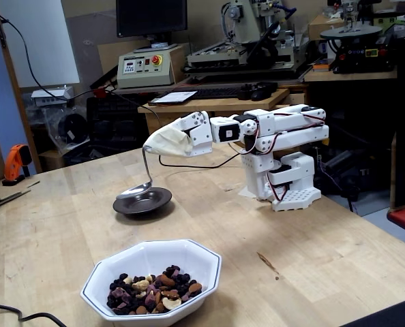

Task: Use spoon to transfer food from the white bowl to brown plate

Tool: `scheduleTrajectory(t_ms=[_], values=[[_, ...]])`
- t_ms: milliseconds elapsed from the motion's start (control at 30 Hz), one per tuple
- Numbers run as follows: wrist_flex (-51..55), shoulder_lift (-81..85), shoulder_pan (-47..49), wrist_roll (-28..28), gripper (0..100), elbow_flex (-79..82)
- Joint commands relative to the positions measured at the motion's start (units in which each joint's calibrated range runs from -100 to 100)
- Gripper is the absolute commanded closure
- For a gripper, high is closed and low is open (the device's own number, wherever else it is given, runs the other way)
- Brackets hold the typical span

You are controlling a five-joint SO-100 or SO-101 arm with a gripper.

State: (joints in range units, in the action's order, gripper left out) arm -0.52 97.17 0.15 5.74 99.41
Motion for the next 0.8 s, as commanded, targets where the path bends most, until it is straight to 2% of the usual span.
scheduleTrajectory(t_ms=[0,767], values=[[0.0,0.2,-0.1,0.1,96,0.2],[0.0,0.4,0.1,-0.1,96,0.2]])
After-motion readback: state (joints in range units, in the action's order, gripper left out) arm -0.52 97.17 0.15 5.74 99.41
